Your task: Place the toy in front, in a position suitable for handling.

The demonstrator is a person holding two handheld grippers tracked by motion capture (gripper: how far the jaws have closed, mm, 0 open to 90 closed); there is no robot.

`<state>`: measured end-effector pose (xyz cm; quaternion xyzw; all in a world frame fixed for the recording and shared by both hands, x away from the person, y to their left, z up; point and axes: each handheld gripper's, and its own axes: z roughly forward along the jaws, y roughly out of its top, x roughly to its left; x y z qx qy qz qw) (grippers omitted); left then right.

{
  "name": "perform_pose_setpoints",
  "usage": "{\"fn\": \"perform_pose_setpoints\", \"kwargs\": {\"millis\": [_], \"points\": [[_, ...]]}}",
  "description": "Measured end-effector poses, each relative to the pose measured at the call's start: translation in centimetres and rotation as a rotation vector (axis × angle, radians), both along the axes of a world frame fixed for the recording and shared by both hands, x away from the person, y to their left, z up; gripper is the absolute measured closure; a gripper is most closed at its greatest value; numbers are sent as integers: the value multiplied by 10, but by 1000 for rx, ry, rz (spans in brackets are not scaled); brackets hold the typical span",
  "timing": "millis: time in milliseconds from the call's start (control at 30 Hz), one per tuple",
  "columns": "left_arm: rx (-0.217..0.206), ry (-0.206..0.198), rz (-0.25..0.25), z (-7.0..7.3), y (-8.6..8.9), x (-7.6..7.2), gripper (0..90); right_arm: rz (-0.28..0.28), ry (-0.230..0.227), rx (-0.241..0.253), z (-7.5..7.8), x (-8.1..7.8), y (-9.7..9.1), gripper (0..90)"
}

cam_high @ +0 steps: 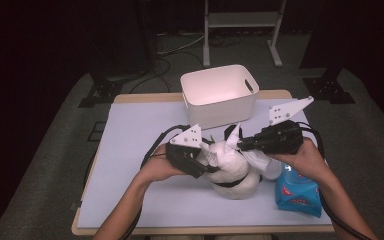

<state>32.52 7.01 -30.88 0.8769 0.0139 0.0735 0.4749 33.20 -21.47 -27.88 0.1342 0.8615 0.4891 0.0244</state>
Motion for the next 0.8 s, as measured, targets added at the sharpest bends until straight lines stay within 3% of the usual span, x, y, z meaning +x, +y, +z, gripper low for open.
{"fn": "perform_pose_setpoints", "kwargs": {"millis": [300, 467, 533, 800], "points": [[15, -15, -13, 6, -3, -3, 311, 31, -2, 25, 6, -1, 7, 848], [36, -25, -19, 8, -12, -5, 301, 61, -23, -5, 10, -2, 21, 848], [42, -13, -14, 7, -12, -3, 281, 52, -29, -27, 9, -2, 22, 847], [17, 22, 5, 3, -15, -2, 177, 31, -13, -36, 1, 0, 12, 849]]}}
